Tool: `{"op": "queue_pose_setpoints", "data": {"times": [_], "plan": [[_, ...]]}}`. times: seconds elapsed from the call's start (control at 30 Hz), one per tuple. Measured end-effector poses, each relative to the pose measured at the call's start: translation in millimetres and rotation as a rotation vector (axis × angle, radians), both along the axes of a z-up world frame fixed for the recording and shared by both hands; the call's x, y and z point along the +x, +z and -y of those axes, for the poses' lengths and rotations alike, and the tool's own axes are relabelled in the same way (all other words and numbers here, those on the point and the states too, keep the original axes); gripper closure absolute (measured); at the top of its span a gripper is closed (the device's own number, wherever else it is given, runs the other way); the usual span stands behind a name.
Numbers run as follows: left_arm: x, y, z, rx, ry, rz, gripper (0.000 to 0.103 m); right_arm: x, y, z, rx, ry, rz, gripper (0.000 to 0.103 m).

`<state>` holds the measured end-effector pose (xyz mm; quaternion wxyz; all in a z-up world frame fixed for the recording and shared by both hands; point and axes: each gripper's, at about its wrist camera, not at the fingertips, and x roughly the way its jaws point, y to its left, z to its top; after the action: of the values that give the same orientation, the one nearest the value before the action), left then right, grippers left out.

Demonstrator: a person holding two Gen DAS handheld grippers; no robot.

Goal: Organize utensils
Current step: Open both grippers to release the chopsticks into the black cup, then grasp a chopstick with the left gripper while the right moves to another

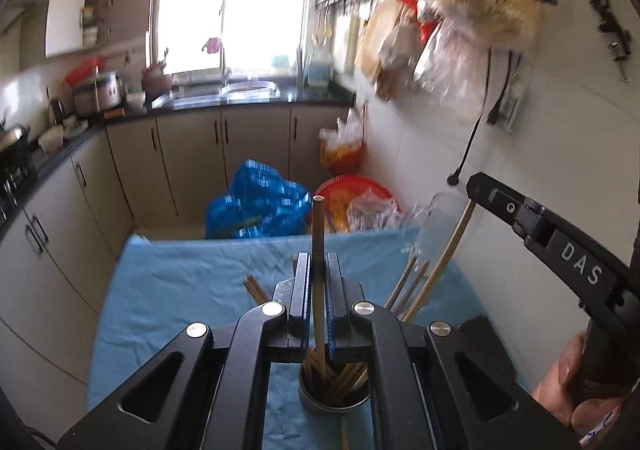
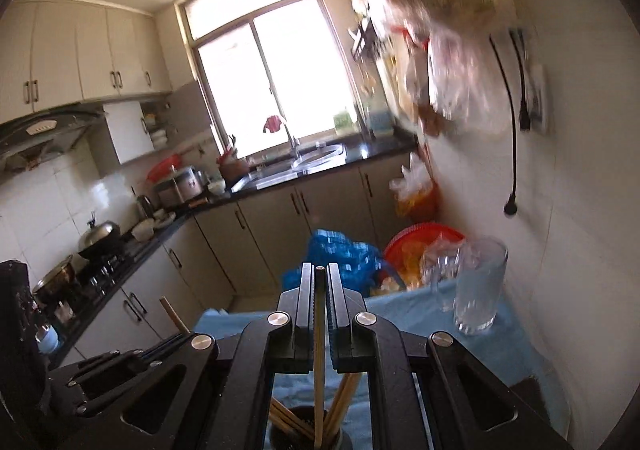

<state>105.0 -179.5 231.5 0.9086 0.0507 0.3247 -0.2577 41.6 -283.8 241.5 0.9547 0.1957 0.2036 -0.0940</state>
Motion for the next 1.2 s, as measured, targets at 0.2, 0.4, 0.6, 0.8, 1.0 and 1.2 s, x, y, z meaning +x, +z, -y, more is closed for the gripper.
{"op": "queue_pose_setpoints", "data": {"times": [0.2, 0.4, 0.6, 0.8, 1.0, 1.2], "plan": [[6.9, -21.1, -2.3, 0.007, -0.005, -0.035, 0.096, 19.0, -42.7, 7.8, 0.038, 0.040, -0.090, 0.096], [-6.3, -10.9, -19.1, -0.050, 0.000, -0.041, 0.064, 19.9, -52.4, 22.3, 0.133, 0.046, -0.080, 0.069], [-42.6, 9.3, -45.6, -0.058, 0.009, 0.017, 0.053, -7.0, -34.1, 20.5, 0.107, 0.037, -0.054, 0.061], [-81.2, 8.9, -82.0, -0.055, 0.056, 0.047, 0.037, -49.0, -32.1, 9.5, 0.069, 0.038, -0.092, 0.045], [-101.8, -25.5, -118.1, 0.000, 0.129, -0.004, 0.035, -80.8, -72.9, -13.5, 0.007, 0.058, -0.265, 0.045], [-110.3, -80.6, -151.5, 0.070, 0.216, -0.102, 0.035, -103.2, -123.5, -41.2, -0.026, 0.126, -0.427, 0.042]]}}
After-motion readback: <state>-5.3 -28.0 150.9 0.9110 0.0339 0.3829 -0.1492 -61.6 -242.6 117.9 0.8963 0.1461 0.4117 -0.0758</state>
